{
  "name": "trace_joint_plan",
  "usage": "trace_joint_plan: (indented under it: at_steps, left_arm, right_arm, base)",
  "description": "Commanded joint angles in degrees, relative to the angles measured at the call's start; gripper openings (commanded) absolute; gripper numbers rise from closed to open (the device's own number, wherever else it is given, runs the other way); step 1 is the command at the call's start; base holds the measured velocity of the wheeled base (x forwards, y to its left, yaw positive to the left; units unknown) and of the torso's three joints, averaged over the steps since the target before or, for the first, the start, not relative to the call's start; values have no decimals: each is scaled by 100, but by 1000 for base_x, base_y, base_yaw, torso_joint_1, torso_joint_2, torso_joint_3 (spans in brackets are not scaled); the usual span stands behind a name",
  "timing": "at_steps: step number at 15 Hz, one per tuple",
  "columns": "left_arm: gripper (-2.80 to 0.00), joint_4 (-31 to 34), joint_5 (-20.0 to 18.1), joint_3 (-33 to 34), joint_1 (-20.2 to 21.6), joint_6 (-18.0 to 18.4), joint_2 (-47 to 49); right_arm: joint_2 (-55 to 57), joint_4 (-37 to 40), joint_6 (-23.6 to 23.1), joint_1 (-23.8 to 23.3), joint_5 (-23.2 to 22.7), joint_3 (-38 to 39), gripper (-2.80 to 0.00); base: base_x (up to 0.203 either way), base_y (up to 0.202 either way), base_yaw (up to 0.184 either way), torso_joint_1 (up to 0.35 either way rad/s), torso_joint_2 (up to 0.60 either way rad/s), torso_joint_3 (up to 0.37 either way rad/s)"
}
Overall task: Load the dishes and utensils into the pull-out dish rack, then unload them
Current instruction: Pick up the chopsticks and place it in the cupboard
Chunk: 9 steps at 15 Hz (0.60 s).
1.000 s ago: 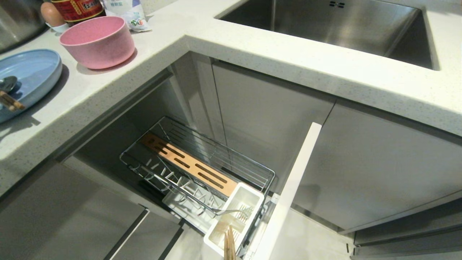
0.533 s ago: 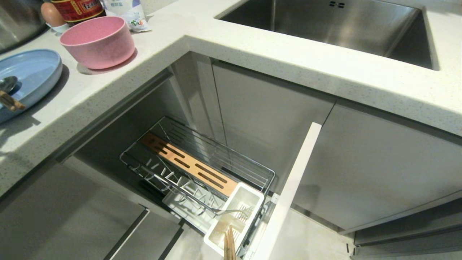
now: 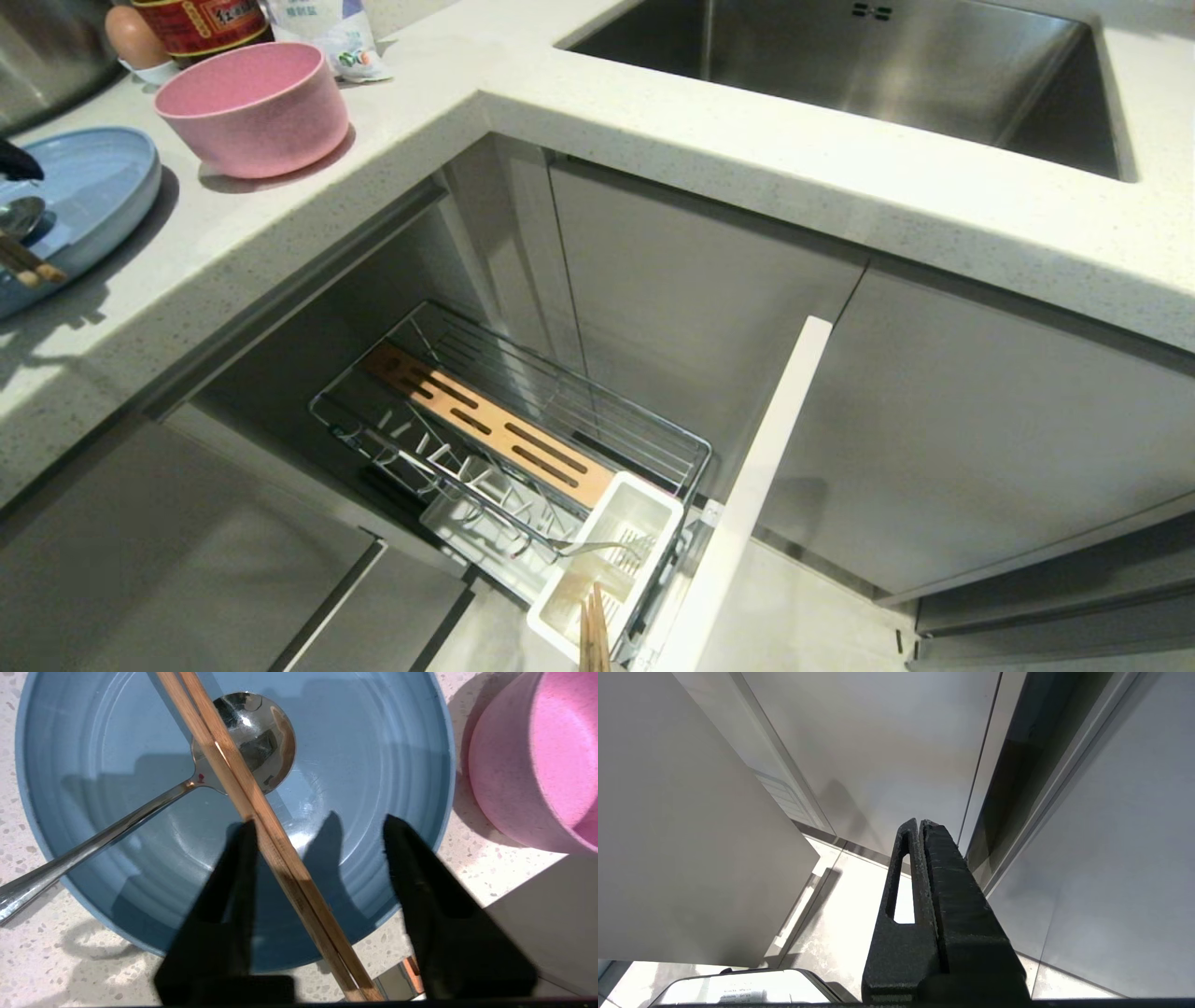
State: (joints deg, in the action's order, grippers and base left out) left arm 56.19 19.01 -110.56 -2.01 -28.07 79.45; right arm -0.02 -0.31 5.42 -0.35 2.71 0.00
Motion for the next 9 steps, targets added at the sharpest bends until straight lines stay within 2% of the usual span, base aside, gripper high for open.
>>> trace_joint_plan:
  at_steps: [1,9]
  left_arm:
    - [0,147,76,-1,-1,-14,17]
    - [0,173,174,-1,-1,-64,280]
  right_arm:
    - [-16,-4,2,-4,1,0,-280]
    - [-19,-4,2,-1,1,0,-280]
  base:
    - [0,0,0,0,0,0]
    - [0,0,0,0,0,0]
